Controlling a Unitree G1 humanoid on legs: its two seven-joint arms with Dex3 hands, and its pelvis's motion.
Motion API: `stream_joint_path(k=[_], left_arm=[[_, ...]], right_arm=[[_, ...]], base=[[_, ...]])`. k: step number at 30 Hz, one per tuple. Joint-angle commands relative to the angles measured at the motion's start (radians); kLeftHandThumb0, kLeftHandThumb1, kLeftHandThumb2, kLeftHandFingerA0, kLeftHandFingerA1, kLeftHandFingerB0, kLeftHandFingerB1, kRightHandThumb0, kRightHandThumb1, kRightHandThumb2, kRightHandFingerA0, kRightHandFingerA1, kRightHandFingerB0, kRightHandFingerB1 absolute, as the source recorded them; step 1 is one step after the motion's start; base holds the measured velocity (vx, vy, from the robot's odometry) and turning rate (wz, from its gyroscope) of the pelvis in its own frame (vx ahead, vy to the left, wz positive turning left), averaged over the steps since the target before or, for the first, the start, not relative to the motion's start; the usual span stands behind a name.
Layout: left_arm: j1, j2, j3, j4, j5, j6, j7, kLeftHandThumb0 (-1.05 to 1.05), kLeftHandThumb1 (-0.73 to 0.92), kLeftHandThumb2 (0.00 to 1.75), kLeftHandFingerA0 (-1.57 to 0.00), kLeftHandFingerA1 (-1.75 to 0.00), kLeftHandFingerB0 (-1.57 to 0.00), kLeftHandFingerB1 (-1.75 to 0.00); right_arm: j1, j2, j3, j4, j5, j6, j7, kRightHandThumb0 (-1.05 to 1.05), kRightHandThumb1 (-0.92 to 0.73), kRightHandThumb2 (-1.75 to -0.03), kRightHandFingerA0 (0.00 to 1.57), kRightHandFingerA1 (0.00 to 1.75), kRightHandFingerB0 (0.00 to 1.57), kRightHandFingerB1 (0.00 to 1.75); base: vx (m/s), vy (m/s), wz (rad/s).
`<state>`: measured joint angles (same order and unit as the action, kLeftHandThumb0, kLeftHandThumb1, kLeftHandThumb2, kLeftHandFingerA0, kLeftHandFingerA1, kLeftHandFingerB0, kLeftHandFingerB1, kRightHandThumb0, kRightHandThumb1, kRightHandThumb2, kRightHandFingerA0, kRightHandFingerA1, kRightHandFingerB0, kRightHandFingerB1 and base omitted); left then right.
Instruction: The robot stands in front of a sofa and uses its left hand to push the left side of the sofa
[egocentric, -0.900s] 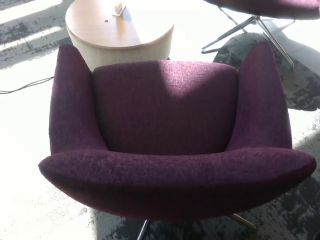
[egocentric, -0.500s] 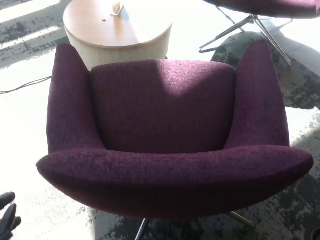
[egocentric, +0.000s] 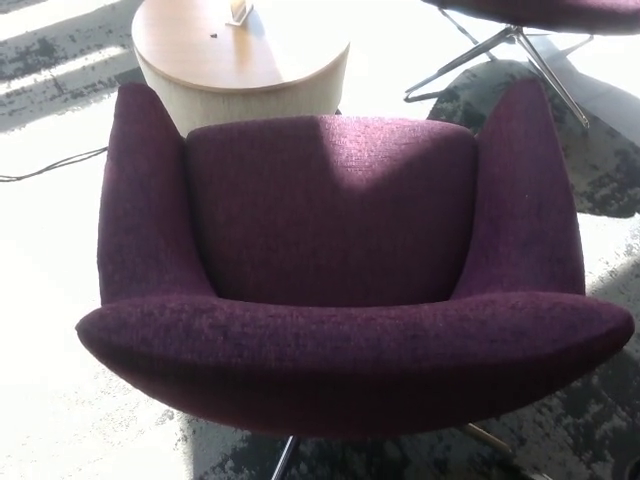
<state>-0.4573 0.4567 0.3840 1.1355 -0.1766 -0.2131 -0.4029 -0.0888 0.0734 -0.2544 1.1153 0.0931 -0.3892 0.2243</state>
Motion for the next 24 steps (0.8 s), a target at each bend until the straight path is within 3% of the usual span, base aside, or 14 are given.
stream_joint_path(k=[1, 2, 3, 4, 5, 6, 7, 9, 10, 11, 12, 18, 19, 24], left_arm=[[-0.059, -0.003, -0.064, -0.019, 0.032, 0.021, -0.011, -0.79, 0.66, 1.08, -0.09, -0.5, -0.06, -0.43], [-0.088, -0.018, -0.094, -0.024, 0.047, 0.03, -0.016, -0.76, 0.65, 1.07, -0.04, -0.48, -0.08, -0.42], [-0.096, -0.022, -0.106, -0.025, 0.05, 0.033, -0.015, -0.76, 0.88, 0.67, -0.13, -0.4, -0.11, -0.32], [-0.109, -0.029, -0.122, -0.026, 0.052, 0.038, -0.014, -0.76, 0.65, 1.06, -0.06, -0.48, -0.07, -0.43], [-0.115, -0.033, -0.129, -0.026, 0.049, 0.041, -0.014, -0.76, 0.65, 1.06, -0.06, -0.48, -0.07, -0.43], [-0.106, -0.046, -0.131, -0.036, 0.04, 0.048, -0.01, -0.86, 0.68, 1.05, -0.06, -0.47, -0.06, -0.43], [-0.1, -0.055, -0.138, -0.042, 0.038, 0.051, -0.006, -0.85, 0.68, 1.05, -0.06, -0.47, -0.06, -0.44], [-0.085, -0.103, -0.159, -0.055, 0.038, 0.059, 0.005, -0.85, 0.69, 1.06, -0.06, -0.47, -0.07, -0.45], [-0.078, -0.123, -0.168, -0.061, 0.039, 0.063, 0.011, -0.75, 0.89, 0.66, -0.15, -0.41, -0.15, -0.34], [-0.072, -0.131, -0.175, -0.068, 0.04, 0.068, 0.017, -0.75, 0.89, 0.66, -0.15, -0.41, -0.15, -0.34], [-0.069, -0.138, -0.181, -0.073, 0.041, 0.07, 0.015, -0.38, 0.53, 1.12, -0.05, -0.52, 0.0, -0.48], [-0.001, -0.191, -0.221, -0.136, 0.045, 0.094, -0.007, -0.38, 0.51, 1.11, -0.05, -0.51, 0.0, -0.48], [0.009, -0.199, -0.232, -0.151, 0.051, 0.105, -0.002, -0.39, 0.49, 1.1, -0.04, -0.51, 0.0, -0.47], [0.036, -0.21, -0.244, -0.191, 0.046, 0.119, -0.001, -0.39, 0.48, 1.09, -0.04, -0.5, 0.0, -0.47]], right_arm=[[-0.006, -0.023, -0.026, -0.001, 0.042, 0.001, 0.001, -0.75, -0.63, -0.71, 0.57, 0.43, 0.46, 0.4], [-0.009, -0.025, -0.032, -0.008, 0.054, 0.004, 0.023, -0.7, -0.73, -0.63, 0.59, 0.38, 0.48, 0.35], [-0.012, -0.025, -0.034, -0.009, 0.055, 0.008, 0.019, -0.7, -0.72, -0.63, 0.62, 0.38, 0.51, 0.36], [-0.023, -0.023, -0.037, -0.008, 0.055, 0.017, 0.006, -0.71, -0.71, -0.62, 0.63, 0.38, 0.52, 0.36], [-0.031, -0.021, -0.038, -0.008, 0.055, 0.021, 0.001, -0.71, -0.71, -0.62, 0.63, 0.38, 0.52, 0.36], [-0.025, -0.02, -0.024, -0.007, 0.037, 0.005, 0.003, -0.71, -0.59, -0.94, 0.54, 0.54, 0.45, 0.51], [-0.018, -0.021, -0.024, -0.009, 0.038, 0.001, 0.008, -0.77, -0.6, -0.73, 0.59, 0.45, 0.48, 0.42], [0.001, -0.024, -0.035, -0.021, 0.058, 0.007, 0.033, -0.77, -0.59, -0.73, 0.6, 0.45, 0.5, 0.42], [0.007, -0.023, -0.041, -0.027, 0.069, 0.012, 0.043, -0.75, -0.6, -0.72, 0.61, 0.45, 0.52, 0.42], [0.009, -0.02, -0.045, -0.031, 0.074, 0.015, 0.045, -0.75, -0.6, -0.72, 0.61, 0.45, 0.52, 0.42], [0.007, -0.023, -0.03, -0.029, 0.051, 0.008, 0.02, -0.69, -0.72, -0.63, 0.65, 0.39, 0.56, 0.37], [0.011, -0.03, -0.011, -0.024, 0.033, 0.005, 0.022, -0.72, -0.74, -0.63, 0.63, 0.4, 0.55, 0.37], [0.011, -0.03, -0.017, -0.022, 0.043, 0.012, 0.028, -0.77, -0.62, -0.73, 0.61, 0.45, 0.52, 0.42], [0.015, -0.028, -0.019, -0.017, 0.048, 0.003, 0.02, -0.77, -0.62, -0.75, 0.62, 0.46, 0.53, 0.43]], base=[[0.0, 0.0, 0.0], [0.0, 0.0, 0.0], [0.0, 0.0, 0.0], [0.0, 0.0, 0.0], [0.0, 0.0, 0.0], [0.0, 0.0, 0.0], [0.0, 0.0, 0.0], [0.0, 0.0, 0.0], [0.0, 0.0, 0.0], [0.0, 0.0, 0.0], [0.0, 0.0, 0.0], [0.0, 0.0, 0.0], [0.0, 0.0, 0.0], [0.0, 0.0, 0.0]])
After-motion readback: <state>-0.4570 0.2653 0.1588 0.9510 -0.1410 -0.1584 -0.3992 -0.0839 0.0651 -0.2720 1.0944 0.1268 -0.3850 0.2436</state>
